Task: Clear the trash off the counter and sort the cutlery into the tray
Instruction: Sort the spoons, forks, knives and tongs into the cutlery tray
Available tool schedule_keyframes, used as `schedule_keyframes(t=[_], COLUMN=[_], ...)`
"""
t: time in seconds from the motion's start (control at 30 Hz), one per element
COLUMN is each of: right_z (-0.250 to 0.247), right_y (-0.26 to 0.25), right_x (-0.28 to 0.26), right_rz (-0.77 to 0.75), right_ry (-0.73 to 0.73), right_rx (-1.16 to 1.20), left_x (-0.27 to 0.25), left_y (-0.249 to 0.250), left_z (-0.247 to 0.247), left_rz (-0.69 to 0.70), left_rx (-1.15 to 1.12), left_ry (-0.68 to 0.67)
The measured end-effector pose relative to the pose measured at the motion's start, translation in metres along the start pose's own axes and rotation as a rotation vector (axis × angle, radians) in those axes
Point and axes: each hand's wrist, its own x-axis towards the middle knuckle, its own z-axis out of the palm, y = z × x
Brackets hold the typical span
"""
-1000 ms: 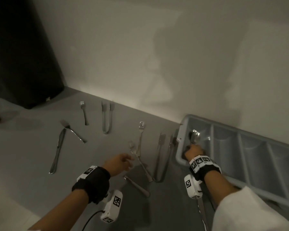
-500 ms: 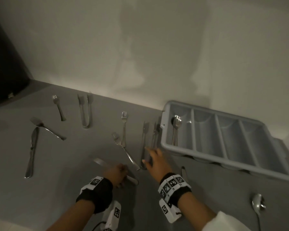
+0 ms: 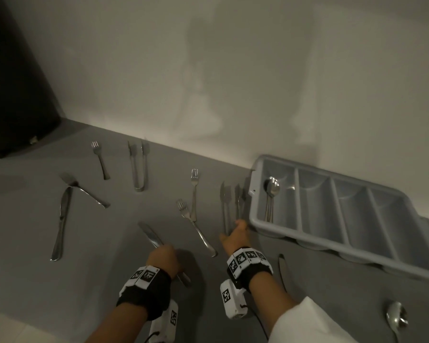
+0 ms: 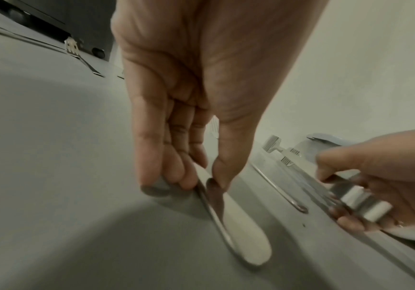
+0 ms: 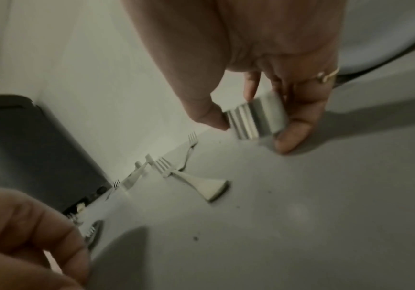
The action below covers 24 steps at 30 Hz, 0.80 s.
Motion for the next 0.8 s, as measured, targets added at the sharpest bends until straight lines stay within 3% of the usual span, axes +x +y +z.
schedule_keyframes(t=[0.1, 0.27, 0.47, 0.63, 0.8], right_z=[-0.004, -0.015, -0.036, -0.074, -0.129], right_y=[-0.003, -0.007, -0.006, -0.003, 0.015], right_x=[-0.007, -0.023, -0.036, -0.041, -0.030], right_rz=[0.008, -0.011, -0.196, -0.277, -0.264], right_ry=[-0.008, -0.038, 0.001, 0.165, 0.433], right_rx=[0.126, 0.116, 0.228, 0.306, 0.142], left_x=[0.003, 0.004, 0.000, 0.004, -0.001], left_y=[-0.008, -0.014, -0.014, -0.004, 0.033], left_z=[-0.008, -0.018, -0.017, -0.022, -0.031], left_rz=[-0.022, -0.017, 0.005, 0.070, 0.235], left_rx=[-0.001, -0.008, -0.043, -0.325, -0.787], left_ry=[0.019, -0.005, 0.009, 0.154, 0.362])
